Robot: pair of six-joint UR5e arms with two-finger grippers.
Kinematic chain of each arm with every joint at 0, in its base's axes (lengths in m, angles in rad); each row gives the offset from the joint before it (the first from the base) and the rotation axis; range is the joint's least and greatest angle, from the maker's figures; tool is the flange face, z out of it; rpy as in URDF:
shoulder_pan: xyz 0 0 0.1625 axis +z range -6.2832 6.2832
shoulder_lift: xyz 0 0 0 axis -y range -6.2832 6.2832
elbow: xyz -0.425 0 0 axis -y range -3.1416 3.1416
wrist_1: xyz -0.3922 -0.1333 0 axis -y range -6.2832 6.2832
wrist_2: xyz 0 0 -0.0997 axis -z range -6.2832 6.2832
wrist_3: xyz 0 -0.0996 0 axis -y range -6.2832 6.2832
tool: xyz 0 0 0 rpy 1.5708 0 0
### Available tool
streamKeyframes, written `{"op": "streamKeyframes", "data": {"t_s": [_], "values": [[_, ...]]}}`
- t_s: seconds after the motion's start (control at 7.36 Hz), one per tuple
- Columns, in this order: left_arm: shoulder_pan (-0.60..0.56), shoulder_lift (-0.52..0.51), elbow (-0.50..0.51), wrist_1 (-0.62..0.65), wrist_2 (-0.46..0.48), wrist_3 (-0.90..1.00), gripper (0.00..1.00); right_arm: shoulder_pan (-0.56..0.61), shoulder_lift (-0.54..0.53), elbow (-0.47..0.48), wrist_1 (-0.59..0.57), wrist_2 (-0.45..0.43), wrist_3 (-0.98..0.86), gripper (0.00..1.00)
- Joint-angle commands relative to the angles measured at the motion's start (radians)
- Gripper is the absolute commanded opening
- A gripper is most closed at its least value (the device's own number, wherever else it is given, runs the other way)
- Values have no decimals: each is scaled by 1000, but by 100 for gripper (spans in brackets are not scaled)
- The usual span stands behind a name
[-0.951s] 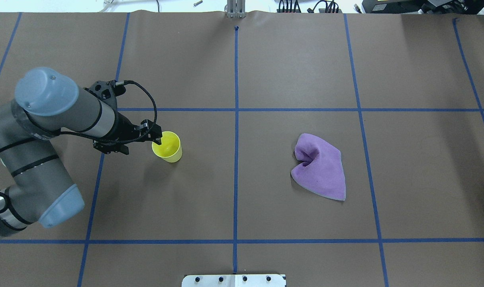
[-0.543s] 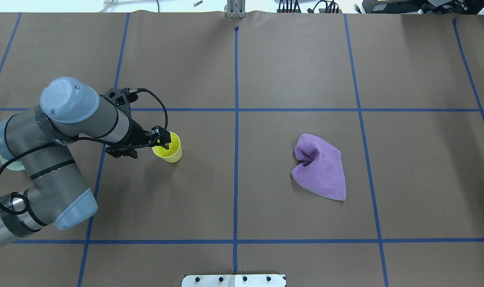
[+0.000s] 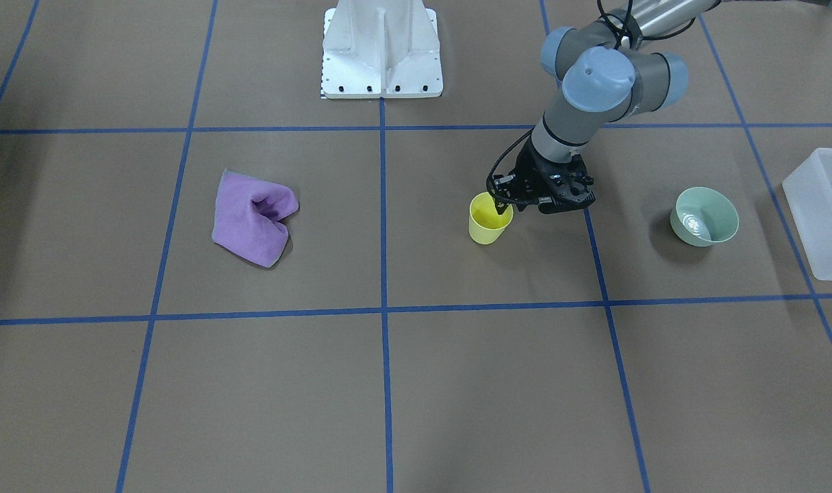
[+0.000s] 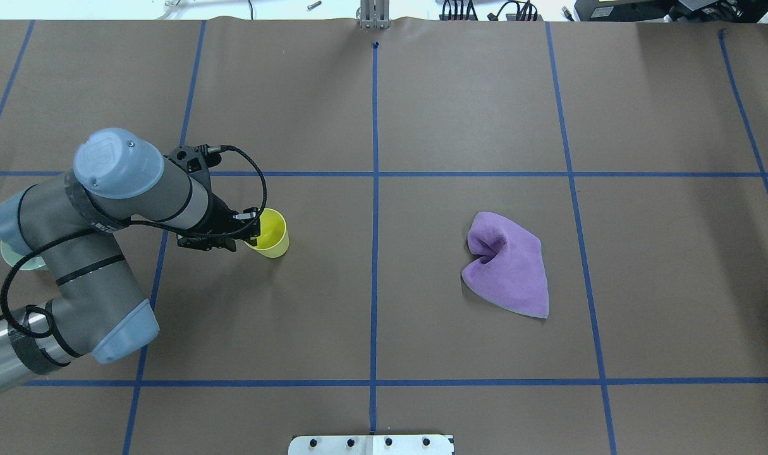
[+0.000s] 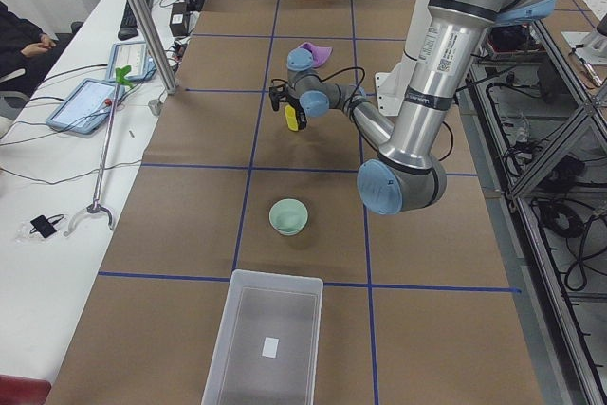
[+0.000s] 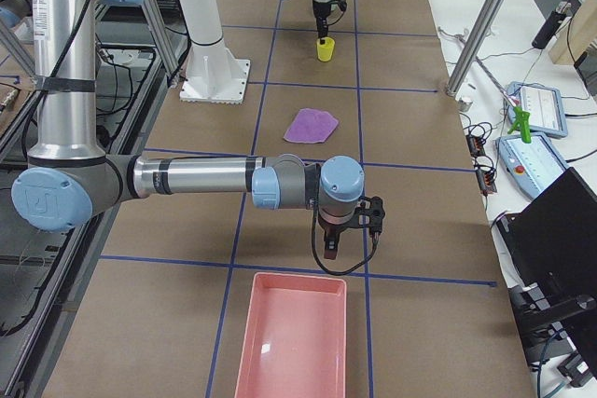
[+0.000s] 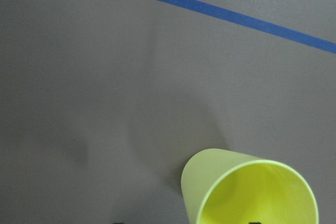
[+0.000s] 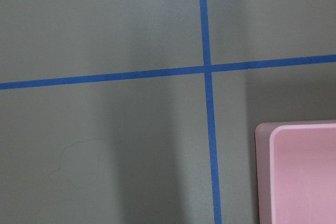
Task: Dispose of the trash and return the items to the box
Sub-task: 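Carry the yellow cup into the clear bin while the right arm reaches in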
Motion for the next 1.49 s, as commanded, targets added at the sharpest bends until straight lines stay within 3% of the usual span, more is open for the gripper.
{"op": "streamKeyframes", "data": {"t_s": [0.0, 0.27, 0.54, 0.81, 1.22, 1.36], "values": [[3, -24, -9, -10, -4, -73, 0, 0, -1, 0, 0, 2, 0, 100], [-25, -12, -90, 1, -20, -97, 0, 0, 0, 2, 0, 2, 0, 100], [-193, 27, -99, 6, -190, -85, 0, 0, 0, 23, 0, 3, 2, 100], [-350, 153, -125, 4, -240, 110, 0, -44, 3, 83, 0, 73, 41, 100], [-555, 328, -100, 6, -324, 494, 0, -205, 75, 239, -9, 86, 104, 100], [-641, 340, -43, 7, -383, 610, 0, -254, 86, 255, 9, 57, 250, 100]]}}
